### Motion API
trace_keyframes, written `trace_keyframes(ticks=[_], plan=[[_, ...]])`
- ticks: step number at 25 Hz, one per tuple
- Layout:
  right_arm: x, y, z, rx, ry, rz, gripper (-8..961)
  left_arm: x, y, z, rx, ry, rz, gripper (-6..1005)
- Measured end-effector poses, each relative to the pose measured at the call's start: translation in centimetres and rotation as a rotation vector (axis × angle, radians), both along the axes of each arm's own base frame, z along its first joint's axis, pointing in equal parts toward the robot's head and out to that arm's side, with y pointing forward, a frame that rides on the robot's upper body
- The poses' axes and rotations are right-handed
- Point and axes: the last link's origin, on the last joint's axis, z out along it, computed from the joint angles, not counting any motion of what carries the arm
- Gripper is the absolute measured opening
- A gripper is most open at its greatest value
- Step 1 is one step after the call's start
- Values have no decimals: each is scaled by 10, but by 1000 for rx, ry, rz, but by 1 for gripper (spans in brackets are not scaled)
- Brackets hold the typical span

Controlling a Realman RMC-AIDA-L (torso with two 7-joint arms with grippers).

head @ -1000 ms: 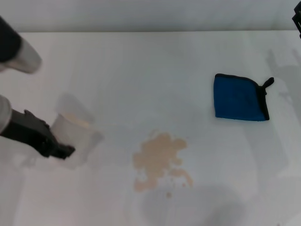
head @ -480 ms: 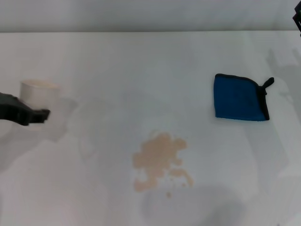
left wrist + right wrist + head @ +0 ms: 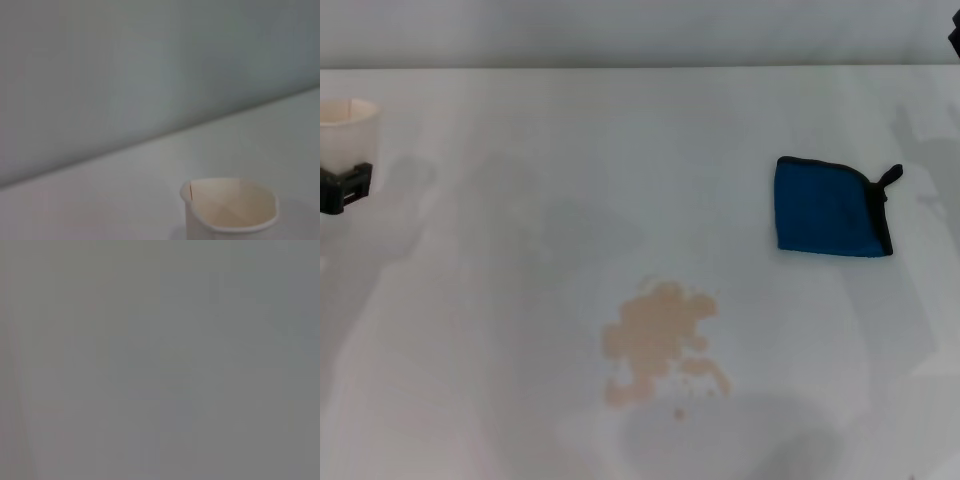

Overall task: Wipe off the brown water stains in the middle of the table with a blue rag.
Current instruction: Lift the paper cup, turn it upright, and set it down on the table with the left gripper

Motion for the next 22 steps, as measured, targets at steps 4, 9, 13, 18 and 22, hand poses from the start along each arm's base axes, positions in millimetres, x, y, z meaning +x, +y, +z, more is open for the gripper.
trace_keyframes(ticks=[4,9,13,18,22], plan=[[0,0,1,4,3,-3,795,-12,5,-14,98,8,-32,575],[1,1,2,7,6,-10,795,-23,9,-34,147,17,-51,576],[2,1,2,9,7,-13,795,-33,8,-58,248,11,-94,570],[4,0,5,21,13,-24,795,-34,0,-75,365,10,-160,565],[4,1,5,21,13,-22,795,-37,-9,-89,423,-6,-197,565]])
